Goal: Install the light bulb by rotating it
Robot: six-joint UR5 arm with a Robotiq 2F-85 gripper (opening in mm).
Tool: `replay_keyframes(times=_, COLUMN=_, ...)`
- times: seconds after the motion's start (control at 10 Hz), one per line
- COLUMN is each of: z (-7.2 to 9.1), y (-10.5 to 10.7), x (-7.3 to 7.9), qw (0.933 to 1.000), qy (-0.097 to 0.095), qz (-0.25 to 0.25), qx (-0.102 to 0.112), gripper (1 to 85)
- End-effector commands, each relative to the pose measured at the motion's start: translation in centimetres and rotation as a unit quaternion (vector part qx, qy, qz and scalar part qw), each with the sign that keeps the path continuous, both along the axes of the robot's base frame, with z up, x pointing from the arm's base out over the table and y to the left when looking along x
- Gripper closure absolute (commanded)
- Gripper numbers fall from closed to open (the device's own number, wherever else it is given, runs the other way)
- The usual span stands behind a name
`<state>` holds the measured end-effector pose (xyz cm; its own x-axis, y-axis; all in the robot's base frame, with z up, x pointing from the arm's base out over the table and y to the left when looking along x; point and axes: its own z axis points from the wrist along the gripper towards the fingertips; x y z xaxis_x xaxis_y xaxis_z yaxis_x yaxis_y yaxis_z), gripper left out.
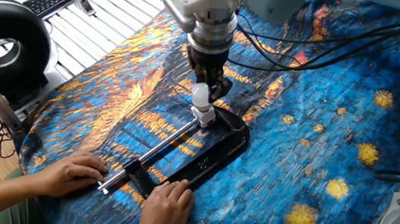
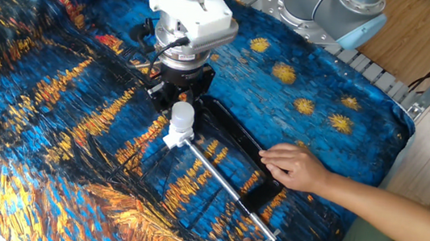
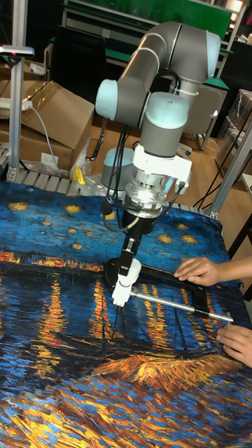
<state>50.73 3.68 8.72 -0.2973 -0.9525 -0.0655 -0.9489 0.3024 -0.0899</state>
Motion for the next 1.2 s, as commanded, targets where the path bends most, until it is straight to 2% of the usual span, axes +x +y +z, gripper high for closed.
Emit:
replay_keyframes(times=0.0, z=-0.1, y=0.1, x=0.1, qw=0.9973, qy=-0.008, qz=-0.071, qx=0.019, gripper=60.0)
replay_keyframes(times=0.2, z=-0.1, y=-0.5, x=-0.2, qw=0.9915, qy=-0.004, qz=-0.128, qx=0.021, gripper=60.0)
replay_keyframes(times=0.4, z=0.2, y=-1.2, x=-0.4, qw=0.9834, qy=0.001, qz=-0.179, qx=0.029, gripper=61.0)
replay_keyframes(times=0.5, z=0.2, y=-1.1, x=-0.4, qw=0.9770, qy=0.003, qz=-0.210, qx=0.034, gripper=62.0)
replay_keyframes(times=0.7, z=-0.4, y=-0.4, x=-0.1, qw=0.9586, qy=0.003, qz=-0.280, qx=0.049, gripper=65.3)
replay_keyframes(times=0.9, z=-0.7, y=-0.1, x=-0.4, qw=0.9409, qy=0.016, qz=-0.333, qx=0.059, gripper=66.3)
replay_keyframes(times=1.1, z=-0.2, y=-0.1, x=-1.4, qw=0.9180, qy=0.044, qz=-0.387, qx=0.072, gripper=66.7)
